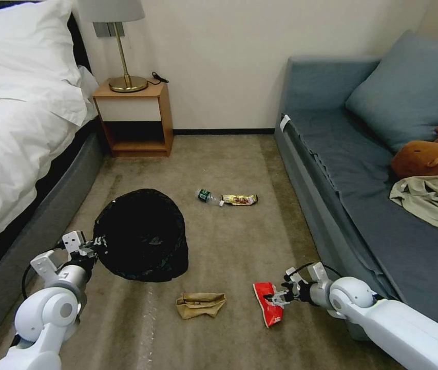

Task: Pick up the trash bin, then pick up the garbage on the floor and place it into the trash bin.

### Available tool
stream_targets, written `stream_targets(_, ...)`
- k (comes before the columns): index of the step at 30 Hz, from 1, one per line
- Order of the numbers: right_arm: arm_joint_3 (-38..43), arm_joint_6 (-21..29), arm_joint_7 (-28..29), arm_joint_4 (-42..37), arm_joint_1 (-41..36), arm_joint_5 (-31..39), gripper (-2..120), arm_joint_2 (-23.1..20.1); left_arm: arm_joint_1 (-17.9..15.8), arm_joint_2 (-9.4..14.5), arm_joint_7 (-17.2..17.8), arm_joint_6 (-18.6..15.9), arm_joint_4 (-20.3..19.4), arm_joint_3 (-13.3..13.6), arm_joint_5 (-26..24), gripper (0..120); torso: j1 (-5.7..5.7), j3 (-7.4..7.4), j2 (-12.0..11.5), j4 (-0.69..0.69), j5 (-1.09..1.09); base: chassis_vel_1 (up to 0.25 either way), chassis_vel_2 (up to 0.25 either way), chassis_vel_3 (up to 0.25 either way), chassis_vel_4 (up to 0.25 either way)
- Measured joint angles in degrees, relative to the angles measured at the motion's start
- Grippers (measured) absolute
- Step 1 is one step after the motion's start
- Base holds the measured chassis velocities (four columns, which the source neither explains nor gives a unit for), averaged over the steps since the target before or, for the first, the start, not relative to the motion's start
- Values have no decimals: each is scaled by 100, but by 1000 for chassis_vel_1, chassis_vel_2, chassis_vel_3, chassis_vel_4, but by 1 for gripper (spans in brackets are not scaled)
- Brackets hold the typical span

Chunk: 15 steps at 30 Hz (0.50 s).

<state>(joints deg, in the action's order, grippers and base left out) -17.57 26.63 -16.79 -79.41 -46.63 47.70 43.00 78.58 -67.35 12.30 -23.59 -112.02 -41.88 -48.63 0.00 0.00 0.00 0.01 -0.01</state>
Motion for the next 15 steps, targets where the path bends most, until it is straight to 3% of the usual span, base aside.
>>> stream_targets(15,-158,-280,-384,885,160,-166,100,325,-56,115,-55,48,115,26,16,3,0,0,0,-1,0,0,0,0,0)
